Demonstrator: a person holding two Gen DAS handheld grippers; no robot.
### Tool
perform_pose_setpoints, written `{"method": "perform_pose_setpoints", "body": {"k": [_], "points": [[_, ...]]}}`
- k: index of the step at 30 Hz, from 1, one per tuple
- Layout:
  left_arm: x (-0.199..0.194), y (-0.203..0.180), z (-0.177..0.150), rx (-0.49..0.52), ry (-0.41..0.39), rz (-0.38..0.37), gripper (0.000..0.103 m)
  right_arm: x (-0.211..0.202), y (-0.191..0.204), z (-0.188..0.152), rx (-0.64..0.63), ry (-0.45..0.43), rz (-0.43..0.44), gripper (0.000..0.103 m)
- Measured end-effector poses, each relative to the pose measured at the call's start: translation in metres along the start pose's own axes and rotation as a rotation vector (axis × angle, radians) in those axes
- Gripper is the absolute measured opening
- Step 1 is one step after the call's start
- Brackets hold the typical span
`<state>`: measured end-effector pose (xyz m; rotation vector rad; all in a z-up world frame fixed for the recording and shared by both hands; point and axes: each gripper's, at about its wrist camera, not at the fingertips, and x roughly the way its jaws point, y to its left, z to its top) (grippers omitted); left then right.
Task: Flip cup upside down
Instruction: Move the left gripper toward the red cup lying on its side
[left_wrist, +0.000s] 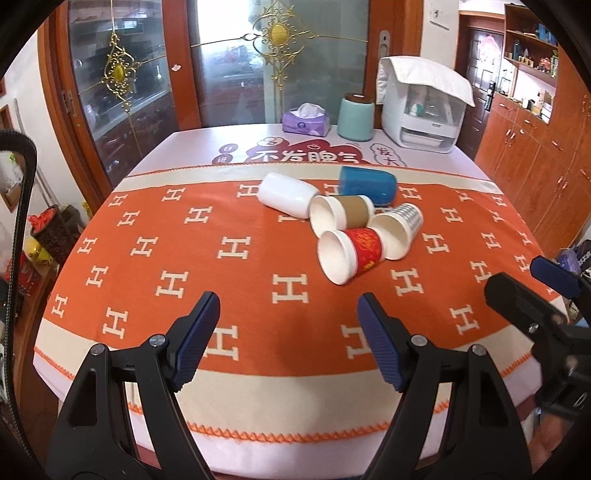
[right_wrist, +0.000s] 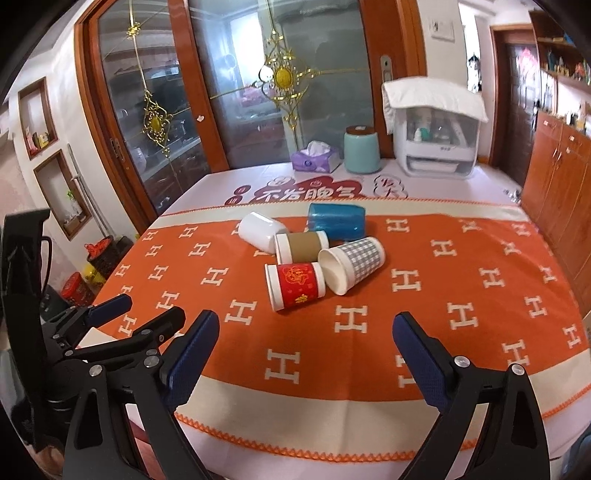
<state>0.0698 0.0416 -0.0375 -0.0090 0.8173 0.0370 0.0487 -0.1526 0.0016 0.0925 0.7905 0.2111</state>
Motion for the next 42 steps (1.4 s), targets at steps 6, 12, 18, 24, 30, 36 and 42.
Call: {"method": "perform_pose_setpoints", "body": {"k": [6,12,18,24,30,36,42], "points": [[0.03,0.009,0.019,0.031,0.025,0.0,0.075,0.038,-0.006,0.021,0.052,0.075,0.036,0.088],[0.063,-0.002,0.052,0.146,0.074,-0.104,0.075,0.075,-0.016,0.035,0.082,0.117,0.022,0.084],[0.099,-0.017,0.082,0.238,0.138,-0.185,0.075,0.102,-0.039,0.038,0.133,0.156,-0.017,0.076],[0.132,-0.046,0.096,0.424,0.202,-0.25,0.075,0.144,-0.067,0.033,0.188,0.234,-0.063,0.072],[0.163,-0.079,0.098,0.585,0.28,-0.293,0.075,0.175,-0.088,0.022,0.236,0.281,-0.068,0.07],[0.187,-0.111,0.089,0.758,0.343,-0.278,0.075,0.193,-0.097,0.007,0.269,0.332,-0.06,0.07],[0.21,-0.128,0.079,0.845,0.435,-0.256,0.075,0.203,-0.106,-0.004,0.302,0.363,-0.043,0.07]]}}
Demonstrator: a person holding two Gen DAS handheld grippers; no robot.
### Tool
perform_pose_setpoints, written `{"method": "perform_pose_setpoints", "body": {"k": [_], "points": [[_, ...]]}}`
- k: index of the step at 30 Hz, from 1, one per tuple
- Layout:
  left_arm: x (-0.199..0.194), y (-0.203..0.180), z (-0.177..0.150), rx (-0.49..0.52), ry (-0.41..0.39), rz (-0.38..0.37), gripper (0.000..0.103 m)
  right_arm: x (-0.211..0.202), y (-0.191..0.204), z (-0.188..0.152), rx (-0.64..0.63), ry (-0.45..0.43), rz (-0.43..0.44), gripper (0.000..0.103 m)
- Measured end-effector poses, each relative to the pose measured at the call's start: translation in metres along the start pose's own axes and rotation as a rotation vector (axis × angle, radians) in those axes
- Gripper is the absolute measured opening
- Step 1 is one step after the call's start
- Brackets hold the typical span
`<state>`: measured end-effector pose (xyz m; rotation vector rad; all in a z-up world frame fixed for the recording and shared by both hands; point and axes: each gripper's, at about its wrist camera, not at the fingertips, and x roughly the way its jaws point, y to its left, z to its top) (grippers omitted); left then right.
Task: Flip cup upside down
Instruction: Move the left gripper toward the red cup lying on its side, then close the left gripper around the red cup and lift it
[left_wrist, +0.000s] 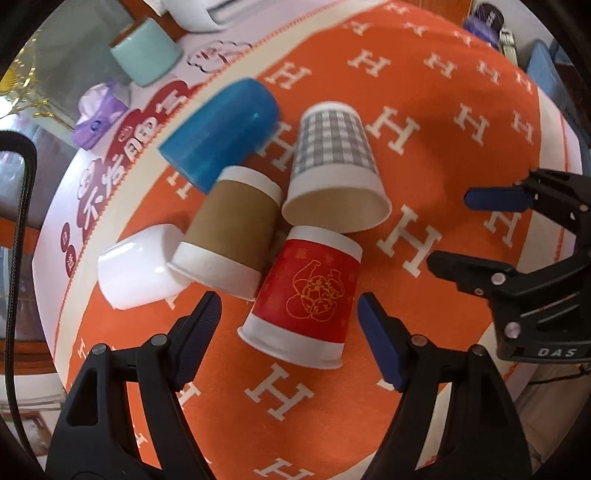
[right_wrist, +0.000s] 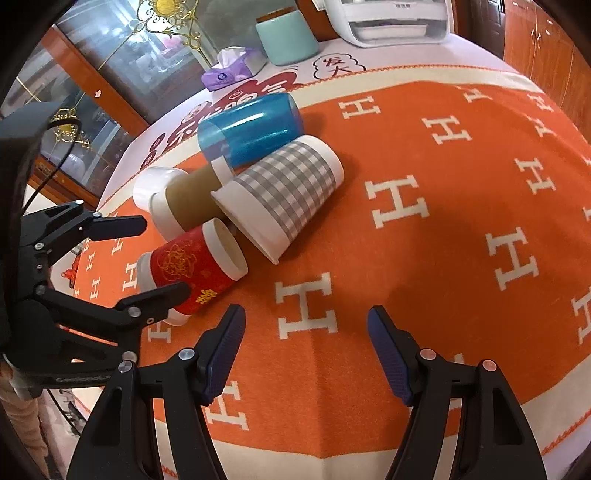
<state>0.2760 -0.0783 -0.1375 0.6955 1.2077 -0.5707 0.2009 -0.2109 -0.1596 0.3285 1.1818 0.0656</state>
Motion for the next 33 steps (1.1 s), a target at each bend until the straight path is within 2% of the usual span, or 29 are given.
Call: {"method": "perform_pose_setpoints", "body": {"k": [3,13,16,19,27,33], "points": [[0.008,-0.002,0.003,0.016,0.04,0.002,0.07,0.003,-0.004,0.0,0.006,0.007,0.006,0.07],[0.03,-0.019,0.01,0.103,0.142,0.033,0.07,0.011,-0.008,0.002,0.017,0.02,0.031,0.07],[0.039,-0.025,0.012,0.116,0.17,0.029,0.061,0.012,-0.009,0.002,0.023,0.023,0.034,0.07],[0.038,-0.028,0.013,0.111,0.175,0.031,0.06,0.011,-0.014,0.001,0.036,0.025,0.04,0.07],[0.011,-0.023,0.012,-0.019,0.165,-0.014,0.059,-0.002,-0.024,-0.003,0.065,0.005,0.051,0.07],[-0.014,-0.017,-0.002,-0.235,0.188,-0.082,0.059,-0.016,-0.03,-0.008,0.087,-0.014,0.069,0.07]]}}
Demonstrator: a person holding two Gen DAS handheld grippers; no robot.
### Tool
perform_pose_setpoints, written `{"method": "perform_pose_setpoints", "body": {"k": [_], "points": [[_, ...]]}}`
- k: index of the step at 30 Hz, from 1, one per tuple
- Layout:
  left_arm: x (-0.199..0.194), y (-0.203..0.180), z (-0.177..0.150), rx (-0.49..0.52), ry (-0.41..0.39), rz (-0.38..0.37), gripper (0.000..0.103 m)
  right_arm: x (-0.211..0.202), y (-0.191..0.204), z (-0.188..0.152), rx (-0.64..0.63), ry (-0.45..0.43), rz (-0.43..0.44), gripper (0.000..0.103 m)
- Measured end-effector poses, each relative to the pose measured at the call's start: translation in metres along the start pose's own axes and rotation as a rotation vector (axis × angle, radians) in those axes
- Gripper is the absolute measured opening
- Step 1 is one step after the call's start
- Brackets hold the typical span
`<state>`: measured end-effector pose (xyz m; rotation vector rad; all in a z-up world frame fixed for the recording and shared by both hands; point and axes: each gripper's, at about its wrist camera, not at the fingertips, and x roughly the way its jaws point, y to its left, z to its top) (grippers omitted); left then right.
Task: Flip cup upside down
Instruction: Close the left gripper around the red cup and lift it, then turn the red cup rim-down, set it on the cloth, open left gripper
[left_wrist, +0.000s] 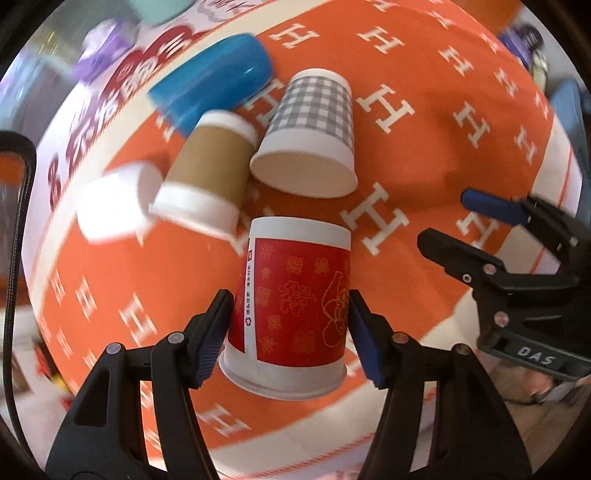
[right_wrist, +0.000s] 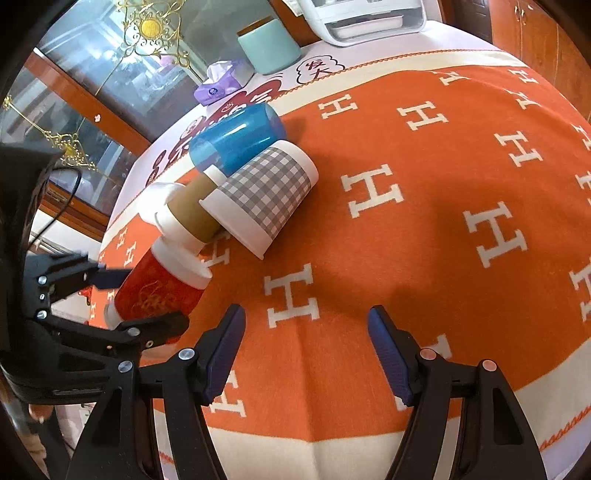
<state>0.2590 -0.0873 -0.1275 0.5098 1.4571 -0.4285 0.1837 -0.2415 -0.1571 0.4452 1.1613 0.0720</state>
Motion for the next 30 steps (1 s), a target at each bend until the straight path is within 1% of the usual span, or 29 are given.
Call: {"method": "perform_pose_setpoints", "body": {"k": [4,5,11,17,22,26,30], "points": [[-0.004,0.001,-0.019,-0.137,0.016,-0.075,0.059,-0.01,-0.005,-0.009,0.009,-0.003,0.007,0.07],[-0.004,0.0,-0.025,-0.18,0.023,-0.11,0.059,-0.012,-0.006,-0.012,0.011,-0.004,0.007,0.07],[0.008,-0.011,-0.059,-0.353,0.049,-0.251,0.059,-0.018,-0.015,-0.029,0.023,0.006,0.005,0.07],[0.028,-0.012,-0.09,-0.511,0.054,-0.331,0.059,-0.022,-0.027,-0.041,0.04,0.014,0.004,0.07],[0.028,-0.007,-0.101,-0.613,-0.003,-0.35,0.059,-0.024,-0.035,-0.047,0.052,0.015,0.004,0.07],[0.026,0.008,-0.115,-0.683,-0.025,-0.372,0.059,-0.024,-0.038,-0.049,0.053,0.022,0.005,0.07],[0.03,0.014,-0.121,-0.731,-0.034,-0.367,0.059,-0.024,-0.04,-0.051,0.059,0.025,0.012,0.07]]}}
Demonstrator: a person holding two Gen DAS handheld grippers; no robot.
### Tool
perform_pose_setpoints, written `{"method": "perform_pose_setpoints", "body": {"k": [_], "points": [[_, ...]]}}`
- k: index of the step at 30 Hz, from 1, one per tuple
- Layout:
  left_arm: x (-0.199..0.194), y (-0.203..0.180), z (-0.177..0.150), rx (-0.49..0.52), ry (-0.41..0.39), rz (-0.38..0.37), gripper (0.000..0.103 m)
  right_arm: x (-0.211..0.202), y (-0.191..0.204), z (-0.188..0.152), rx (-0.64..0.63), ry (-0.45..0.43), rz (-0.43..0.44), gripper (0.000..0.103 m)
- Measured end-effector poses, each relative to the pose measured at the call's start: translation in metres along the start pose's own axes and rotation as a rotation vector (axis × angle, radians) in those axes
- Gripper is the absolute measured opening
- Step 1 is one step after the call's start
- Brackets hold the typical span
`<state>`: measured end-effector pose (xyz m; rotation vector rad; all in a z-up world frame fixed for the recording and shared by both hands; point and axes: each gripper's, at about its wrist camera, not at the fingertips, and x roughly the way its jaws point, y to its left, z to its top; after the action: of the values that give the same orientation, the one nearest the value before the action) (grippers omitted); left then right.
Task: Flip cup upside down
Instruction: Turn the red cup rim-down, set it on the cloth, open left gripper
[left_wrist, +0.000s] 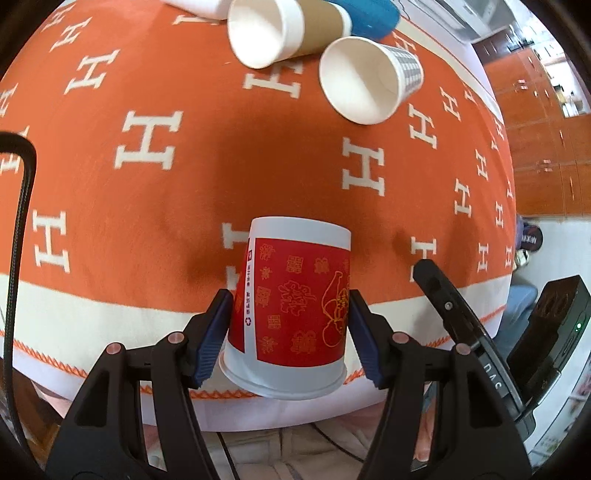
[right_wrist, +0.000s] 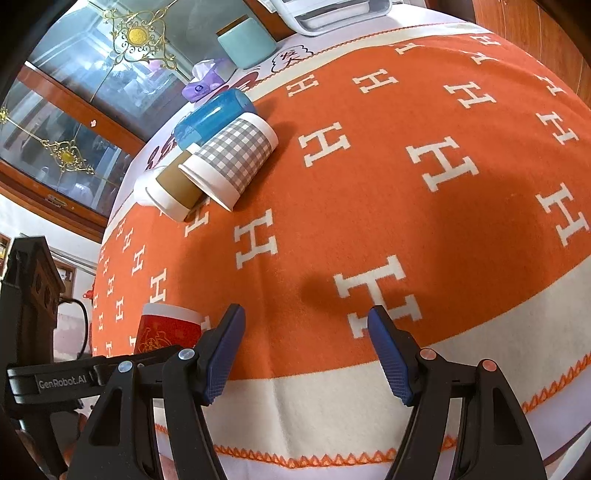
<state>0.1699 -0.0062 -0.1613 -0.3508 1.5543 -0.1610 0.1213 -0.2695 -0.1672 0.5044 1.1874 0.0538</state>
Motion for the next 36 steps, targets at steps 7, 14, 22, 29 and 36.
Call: {"method": "perform_pose_setpoints", "body": {"k": [7,14,22,29,36], "points": [[0.01,0.007,-0.007,-0.064,-0.033,0.002,0.06,0.004,-0.001,-0.003,0.002,0.014,0.01,0.07],[0.019,0.009,-0.011,-0.079,-0.032,0.024,0.06,0.006,-0.003,-0.005,0.006,0.021,0.012,0.07],[0.026,0.005,-0.012,-0.062,-0.011,0.038,0.062,0.009,-0.002,-0.007,0.001,0.03,0.02,0.07],[0.027,0.001,-0.011,-0.036,-0.017,0.053,0.078,0.01,-0.001,-0.007,0.0,0.029,0.022,0.07],[0.021,-0.004,-0.013,0.016,-0.023,0.051,0.082,0.009,0.001,-0.009,-0.006,0.03,0.029,0.07]]}}
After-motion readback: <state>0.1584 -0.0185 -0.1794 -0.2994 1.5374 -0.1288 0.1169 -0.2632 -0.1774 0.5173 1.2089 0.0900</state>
